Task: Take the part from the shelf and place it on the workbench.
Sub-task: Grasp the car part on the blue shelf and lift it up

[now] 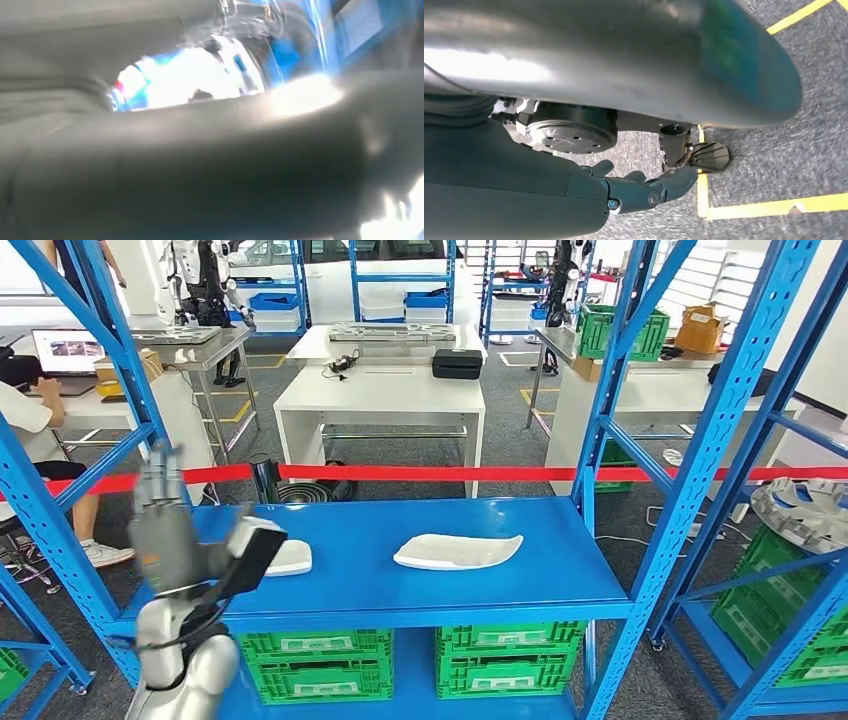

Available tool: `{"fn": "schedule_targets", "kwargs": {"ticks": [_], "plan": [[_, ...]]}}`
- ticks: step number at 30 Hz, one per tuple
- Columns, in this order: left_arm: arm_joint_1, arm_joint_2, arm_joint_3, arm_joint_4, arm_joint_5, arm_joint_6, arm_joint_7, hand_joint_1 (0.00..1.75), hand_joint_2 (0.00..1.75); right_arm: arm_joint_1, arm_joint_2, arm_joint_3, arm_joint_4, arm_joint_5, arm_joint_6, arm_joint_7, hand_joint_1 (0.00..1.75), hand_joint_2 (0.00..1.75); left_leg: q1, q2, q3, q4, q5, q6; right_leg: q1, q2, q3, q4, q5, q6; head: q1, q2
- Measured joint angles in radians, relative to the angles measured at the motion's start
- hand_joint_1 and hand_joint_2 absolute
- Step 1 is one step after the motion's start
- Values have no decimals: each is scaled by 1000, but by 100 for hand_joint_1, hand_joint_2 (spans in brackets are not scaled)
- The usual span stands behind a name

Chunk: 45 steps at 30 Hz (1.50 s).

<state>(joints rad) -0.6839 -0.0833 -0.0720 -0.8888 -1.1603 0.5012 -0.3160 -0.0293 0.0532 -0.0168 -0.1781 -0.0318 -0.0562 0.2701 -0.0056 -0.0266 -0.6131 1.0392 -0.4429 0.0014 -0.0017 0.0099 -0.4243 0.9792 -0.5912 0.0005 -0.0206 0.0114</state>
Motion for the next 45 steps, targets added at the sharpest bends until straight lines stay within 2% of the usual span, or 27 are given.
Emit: {"fn": "schedule_targets", "kwargs": {"ticks": [3,7,10,14,19,23,36,45], "plan": [[-119,40,-54,237,24,-160,64,0,0,-2,-4,14,0,11,8,0,0,0,1,5,0,0,1,-1,1,5,-1,1,2,0,0,0],[-247,81,-67,414,111,-446,141,0,0,-2,-6,22,0,17,11,0,0,0,0,8,-1,0,1,-1,1,9,-2,1,3,0,0,0],[-306,105,-64,480,160,-529,160,0,0,-1,-6,25,1,18,11,0,0,0,0,6,-2,0,0,-1,1,8,-3,1,3,0,0,0],[-342,124,-45,522,202,-536,169,0,0,-1,-6,26,3,17,8,0,0,0,0,4,-2,-1,0,-1,1,6,-3,1,2,-1,0,0],[-346,132,-38,542,176,-446,183,0,0,-1,-6,26,4,17,3,0,0,0,0,4,-2,-1,0,-1,1,6,-4,1,1,-1,0,0],[-346,137,-38,553,151,-420,208,0,0,-1,-6,29,4,23,4,0,0,0,0,4,-2,-1,0,-1,1,6,-3,1,2,-1,0,0],[-326,153,-92,596,49,-474,269,0,0,-3,-6,35,5,28,9,0,0,0,0,4,-2,-1,0,-1,1,6,-3,1,2,-1,0,0],[-263,167,-138,607,21,-468,302,0,0,-2,-6,35,5,26,9,0,0,0,0,4,-2,-1,0,-1,1,6,-4,1,1,-1,0,0]]}}
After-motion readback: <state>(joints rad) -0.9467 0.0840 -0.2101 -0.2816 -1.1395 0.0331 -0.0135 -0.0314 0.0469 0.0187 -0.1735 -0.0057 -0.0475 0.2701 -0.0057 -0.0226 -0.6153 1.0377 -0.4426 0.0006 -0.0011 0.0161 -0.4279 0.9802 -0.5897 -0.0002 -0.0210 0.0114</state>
